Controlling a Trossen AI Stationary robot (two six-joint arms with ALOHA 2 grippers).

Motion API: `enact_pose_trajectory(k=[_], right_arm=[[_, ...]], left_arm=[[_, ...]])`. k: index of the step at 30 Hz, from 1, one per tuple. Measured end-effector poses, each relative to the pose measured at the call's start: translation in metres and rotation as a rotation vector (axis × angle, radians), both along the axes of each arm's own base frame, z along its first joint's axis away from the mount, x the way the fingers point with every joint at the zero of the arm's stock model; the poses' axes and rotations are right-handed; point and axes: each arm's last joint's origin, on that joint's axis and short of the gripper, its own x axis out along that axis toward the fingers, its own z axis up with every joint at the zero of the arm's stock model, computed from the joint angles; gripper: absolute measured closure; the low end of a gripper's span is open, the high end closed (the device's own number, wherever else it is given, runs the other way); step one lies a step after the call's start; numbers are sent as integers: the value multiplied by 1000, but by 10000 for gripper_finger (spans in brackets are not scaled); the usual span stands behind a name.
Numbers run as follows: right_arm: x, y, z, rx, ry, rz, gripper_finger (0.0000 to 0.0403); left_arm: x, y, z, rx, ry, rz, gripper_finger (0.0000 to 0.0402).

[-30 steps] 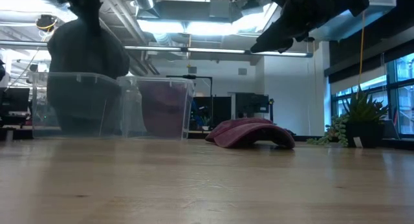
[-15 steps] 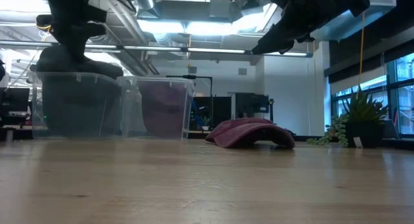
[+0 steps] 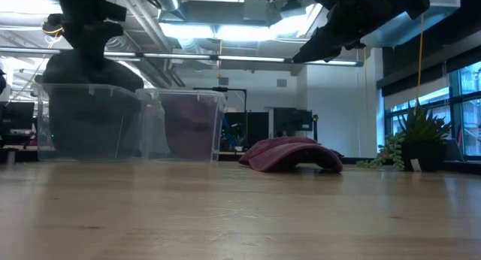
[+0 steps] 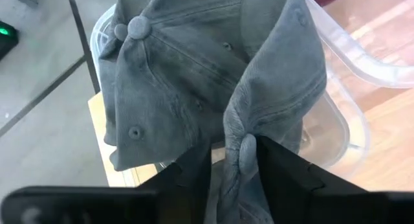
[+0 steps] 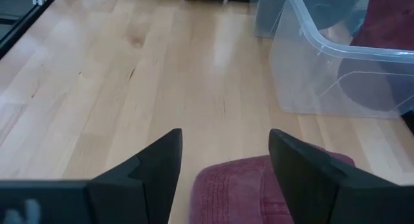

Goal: Pick & Place hat
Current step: Put the gray cap into the left transparent bin, then put the red cap into the right transparent bin

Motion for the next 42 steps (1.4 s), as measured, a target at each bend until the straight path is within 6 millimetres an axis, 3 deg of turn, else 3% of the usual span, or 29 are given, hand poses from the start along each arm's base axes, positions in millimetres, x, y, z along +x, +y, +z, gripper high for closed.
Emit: enact_pose_trajectory(k=[3, 9, 17, 24, 28, 32, 39, 42], right_arm=[[0, 0, 0, 1, 0, -1, 173], [0, 0, 0, 3, 0, -2, 173], [0, 0, 0, 6, 0, -3, 173], [2, 0, -1, 93, -6, -35, 173], [7, -10, -11, 152, 18, -249, 173], [10, -31, -22, 210, 51, -398, 173], [3, -68, -47, 325, 175, -660, 173], [1, -77, -59, 377, 223, -777, 173]], left_arm=[[0, 0, 2, 15, 4, -4, 250], [-3, 0, 29, 49, -62, -1, 193], [-5, 1, 60, 126, -175, -40, 185], [24, 2, 71, 130, -349, -258, 185], [43, 0, 77, 136, -422, -414, 186], [56, -1, 76, 152, -469, -485, 186], [80, -3, 34, 140, -580, -577, 187], [88, -4, 26, 124, -690, -636, 185]])
